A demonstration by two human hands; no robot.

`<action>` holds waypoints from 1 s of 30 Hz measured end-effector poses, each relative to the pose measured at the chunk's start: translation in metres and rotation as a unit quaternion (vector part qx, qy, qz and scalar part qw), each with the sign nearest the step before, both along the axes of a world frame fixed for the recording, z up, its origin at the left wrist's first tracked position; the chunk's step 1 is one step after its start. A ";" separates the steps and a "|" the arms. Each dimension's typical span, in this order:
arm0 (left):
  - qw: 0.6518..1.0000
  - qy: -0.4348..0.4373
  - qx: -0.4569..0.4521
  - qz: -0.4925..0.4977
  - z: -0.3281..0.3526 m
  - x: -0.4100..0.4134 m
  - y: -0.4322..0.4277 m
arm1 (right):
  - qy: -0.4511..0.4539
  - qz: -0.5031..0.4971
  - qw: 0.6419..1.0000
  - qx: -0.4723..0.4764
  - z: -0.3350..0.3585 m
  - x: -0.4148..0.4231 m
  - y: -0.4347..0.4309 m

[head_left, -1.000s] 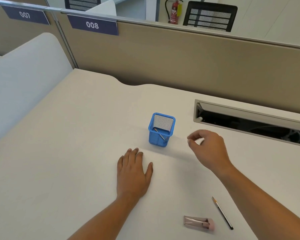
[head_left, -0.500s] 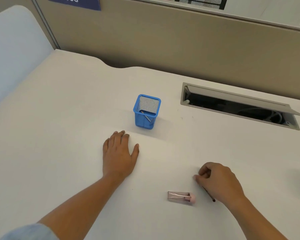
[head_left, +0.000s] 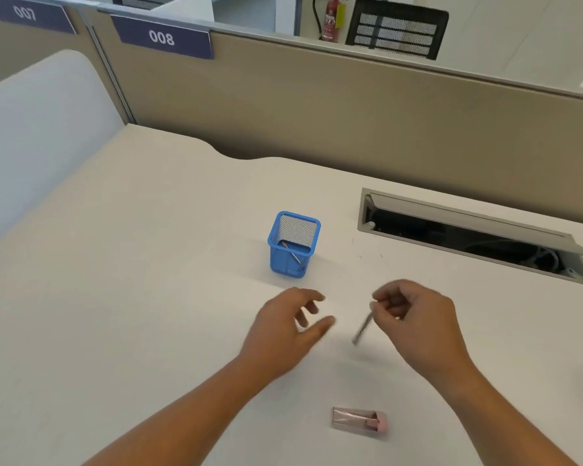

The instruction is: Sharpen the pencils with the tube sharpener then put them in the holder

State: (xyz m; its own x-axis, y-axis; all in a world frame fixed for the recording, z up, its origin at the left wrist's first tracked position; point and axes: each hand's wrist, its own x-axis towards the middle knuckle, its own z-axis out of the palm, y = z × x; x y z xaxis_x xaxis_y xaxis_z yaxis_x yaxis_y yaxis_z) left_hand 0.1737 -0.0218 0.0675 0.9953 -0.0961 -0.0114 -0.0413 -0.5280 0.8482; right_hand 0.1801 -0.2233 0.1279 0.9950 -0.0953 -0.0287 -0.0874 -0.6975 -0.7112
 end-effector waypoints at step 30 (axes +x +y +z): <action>0.983 -0.044 0.109 0.142 0.017 0.065 0.037 | -0.081 0.102 0.988 -0.089 -0.023 0.109 0.089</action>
